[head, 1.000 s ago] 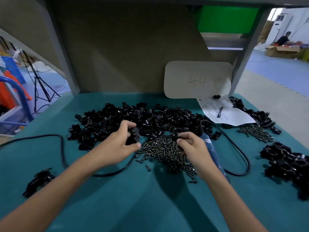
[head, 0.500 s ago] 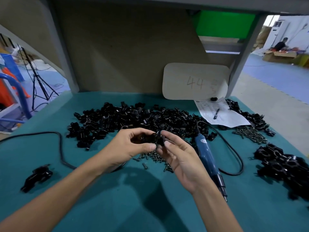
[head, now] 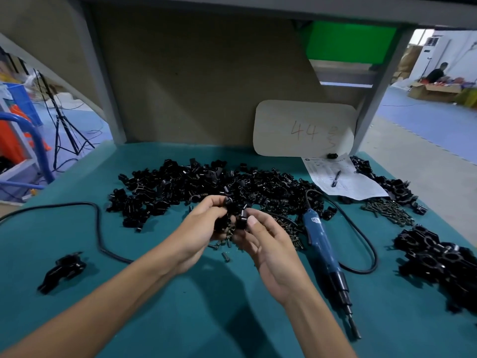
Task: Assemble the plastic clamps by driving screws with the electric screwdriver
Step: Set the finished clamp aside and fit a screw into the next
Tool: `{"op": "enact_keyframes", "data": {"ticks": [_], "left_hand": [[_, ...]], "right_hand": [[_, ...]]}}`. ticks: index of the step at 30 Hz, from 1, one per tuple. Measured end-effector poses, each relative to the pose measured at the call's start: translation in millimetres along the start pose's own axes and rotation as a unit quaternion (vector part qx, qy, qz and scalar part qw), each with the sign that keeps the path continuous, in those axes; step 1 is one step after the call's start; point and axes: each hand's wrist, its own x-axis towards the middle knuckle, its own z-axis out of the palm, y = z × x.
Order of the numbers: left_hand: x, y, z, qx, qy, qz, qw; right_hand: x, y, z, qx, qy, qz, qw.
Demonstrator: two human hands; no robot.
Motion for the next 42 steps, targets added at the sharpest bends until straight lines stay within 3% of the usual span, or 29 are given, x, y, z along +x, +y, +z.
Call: {"op": "enact_keyframes", "data": {"ticks": [2, 6, 9, 14, 19, 24, 34, 42], "left_hand": [[-1, -2, -4, 0.023, -0.005, 0.002, 1.000], [-5, -2, -12, 0.192, -0.031, 0.106, 0.975], [-8, 0, -11, 0.287, -0.037, 0.161, 0.943], [-16, 0, -6, 0.387, -0.026, 0.247, 0.888], [-19, -4, -3, 0.385, -0.041, 0.250, 0.887], [-13, -7, -9, 0.334, -0.024, 0.207, 0.919], [-14, -8, -12, 0.277, -0.011, 0.203, 0.939], [-22, -3, -9, 0.289, 0.018, 0.266, 0.920]], "right_hand": [[-1, -4, -5, 0.033, 0.001, 0.010, 0.999], [-2, -12, -11, -0.014, 0.015, 0.000, 1.000], [-3, -13, -10, -0.065, 0.017, -0.010, 0.998], [-3, -12, -9, -0.055, 0.012, 0.018, 0.998], [-7, -19, -6, -0.024, 0.006, 0.043, 0.999], [-6, -20, -9, 0.031, -0.007, 0.038, 0.999], [-11, -23, -2, -0.021, -0.012, 0.000, 1.000], [-16, -23, 9, 0.040, -0.023, 0.037, 0.998]]}}
